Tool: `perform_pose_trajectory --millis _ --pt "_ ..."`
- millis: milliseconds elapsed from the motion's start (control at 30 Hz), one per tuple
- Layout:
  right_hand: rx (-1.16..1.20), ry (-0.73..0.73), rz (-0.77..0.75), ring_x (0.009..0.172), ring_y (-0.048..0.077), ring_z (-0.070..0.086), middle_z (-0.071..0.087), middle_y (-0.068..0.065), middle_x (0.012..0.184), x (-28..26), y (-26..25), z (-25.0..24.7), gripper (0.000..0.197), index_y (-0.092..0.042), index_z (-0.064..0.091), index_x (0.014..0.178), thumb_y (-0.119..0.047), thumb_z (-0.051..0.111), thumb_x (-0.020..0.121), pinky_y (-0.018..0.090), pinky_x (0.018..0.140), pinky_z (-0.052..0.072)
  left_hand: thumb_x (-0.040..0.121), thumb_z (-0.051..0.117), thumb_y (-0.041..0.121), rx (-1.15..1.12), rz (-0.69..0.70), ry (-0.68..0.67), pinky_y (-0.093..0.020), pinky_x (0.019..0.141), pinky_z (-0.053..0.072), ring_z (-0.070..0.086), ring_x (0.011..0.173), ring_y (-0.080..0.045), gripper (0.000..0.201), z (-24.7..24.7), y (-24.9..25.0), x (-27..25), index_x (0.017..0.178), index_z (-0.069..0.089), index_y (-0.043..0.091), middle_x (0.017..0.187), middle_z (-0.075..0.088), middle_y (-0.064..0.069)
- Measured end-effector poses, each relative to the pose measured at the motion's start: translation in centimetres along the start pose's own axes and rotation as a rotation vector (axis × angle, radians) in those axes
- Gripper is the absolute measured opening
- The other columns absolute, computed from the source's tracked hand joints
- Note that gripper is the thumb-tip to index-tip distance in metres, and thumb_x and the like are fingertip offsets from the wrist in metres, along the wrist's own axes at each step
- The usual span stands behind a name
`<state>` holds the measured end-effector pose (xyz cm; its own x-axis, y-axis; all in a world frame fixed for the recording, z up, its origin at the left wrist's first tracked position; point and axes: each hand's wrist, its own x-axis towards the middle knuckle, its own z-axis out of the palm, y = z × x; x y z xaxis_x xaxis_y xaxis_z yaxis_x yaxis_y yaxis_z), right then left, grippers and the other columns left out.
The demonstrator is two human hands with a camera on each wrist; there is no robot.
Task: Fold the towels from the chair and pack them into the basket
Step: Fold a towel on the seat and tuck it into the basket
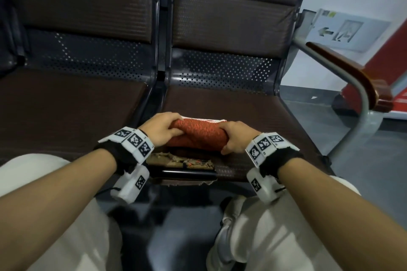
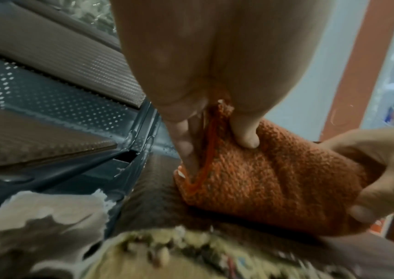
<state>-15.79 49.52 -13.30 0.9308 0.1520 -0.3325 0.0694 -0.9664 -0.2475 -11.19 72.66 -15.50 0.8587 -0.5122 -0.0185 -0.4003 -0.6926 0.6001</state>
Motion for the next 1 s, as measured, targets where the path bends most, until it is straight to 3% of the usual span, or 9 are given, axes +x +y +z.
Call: perform_pose_trajectory --millis 100,200,333,467,600,700,833,900,1000 --pt "0.215 0.087 0.048 0.097 0.018 0.059 0.062 0.000 0.103 1.7 1.2 -0.9 0.040 -0.024 0.058 0.110 -0.028 0.077 0.075 0.025 0.078 0.043 0.089 0.061 0.022 -0.097 -0.150 -0.023 -0.031 0.085 0.048 0.061 0.097 -0.018 0.016 -0.7 -0.7 1.8 0.105 0.063 0.020 0.102 0.066 -0.002" --pt "0.406 0.121 0.128 0.082 0.016 0.059 0.059 -0.005 0.087 3.7 2.2 -1.0 0.028 -0.026 0.055 0.098 -0.035 0.074 0.079 0.031 0.074 0.047 0.090 0.059 0.026 -0.145 -0.259 -0.002 -0.032 0.077 0.052 0.064 0.090 -0.018 0.014 -0.7 -1.6 3.7 0.103 0.063 0.023 0.098 0.067 -0.001" --pt "0.463 0.109 0.250 0.100 0.026 0.062 0.062 0.004 0.103 6.2 3.3 -0.3 0.026 -0.020 0.056 0.101 -0.038 0.067 0.086 0.038 0.086 0.052 0.089 0.058 0.024 -0.090 -0.269 0.069 -0.024 0.079 0.041 0.059 0.097 -0.016 0.020 0.2 -2.1 6.3 0.108 0.064 0.020 0.107 0.066 -0.003" --pt "0.421 0.062 0.415 0.108 0.029 0.061 0.060 0.010 0.121 7.9 3.7 0.2 0.051 -0.011 0.058 0.121 -0.043 0.070 0.082 0.041 0.092 0.052 0.087 0.062 0.024 -0.072 -0.312 0.123 -0.025 0.092 0.039 0.056 0.108 -0.022 0.025 1.9 -2.8 7.7 0.110 0.065 0.016 0.113 0.060 -0.009" --pt "0.321 0.016 0.549 0.107 0.031 0.060 0.058 0.013 0.124 8.3 4.5 0.5 0.076 -0.007 0.057 0.121 -0.063 0.069 0.072 0.039 0.090 0.052 0.088 0.062 0.030 -0.094 -0.373 0.151 -0.030 0.097 0.038 0.053 0.108 -0.026 0.027 3.2 -3.7 7.8 0.112 0.063 0.017 0.110 0.048 -0.009" --pt "0.189 -0.025 0.545 0.118 0.033 0.054 0.053 0.015 0.135 8.4 4.6 1.0 0.089 -0.007 0.050 0.131 -0.076 0.052 0.075 0.038 0.095 0.045 0.090 0.058 0.031 -0.093 -0.387 0.157 -0.033 0.097 0.040 0.054 0.107 -0.029 0.029 3.6 -3.7 7.6 0.115 0.060 0.016 0.113 0.046 -0.011" --pt "0.342 -0.062 0.488 0.126 0.030 0.049 0.049 0.013 0.140 8.8 3.5 0.9 0.073 -0.007 0.047 0.137 -0.060 0.051 0.087 0.034 0.106 0.038 0.097 0.043 0.037 0.012 -0.382 0.052 -0.037 0.100 0.037 0.050 0.115 -0.029 0.037 3.3 -3.0 6.9 0.126 0.049 0.015 0.126 0.041 -0.011" --pt "0.466 0.016 0.429 0.120 0.030 0.055 0.056 0.014 0.133 8.5 2.9 -0.3 0.067 -0.006 0.051 0.132 -0.055 0.057 0.086 0.038 0.104 0.042 0.097 0.039 0.042 0.082 -0.379 0.005 -0.041 0.107 0.032 0.040 0.125 -0.031 0.045 2.2 -2.4 6.4 0.134 0.044 0.016 0.135 0.038 -0.013" --pt "0.644 0.230 0.279 0.103 0.030 0.062 0.063 0.013 0.113 7.0 1.2 -3.4 0.053 -0.007 0.053 0.114 -0.046 0.066 0.082 0.046 0.089 0.052 0.091 0.044 0.054 0.087 -0.275 0.068 -0.042 0.110 0.025 0.027 0.135 -0.030 0.063 -0.2 -0.5 5.5 0.144 0.031 0.021 0.147 0.030 -0.009"
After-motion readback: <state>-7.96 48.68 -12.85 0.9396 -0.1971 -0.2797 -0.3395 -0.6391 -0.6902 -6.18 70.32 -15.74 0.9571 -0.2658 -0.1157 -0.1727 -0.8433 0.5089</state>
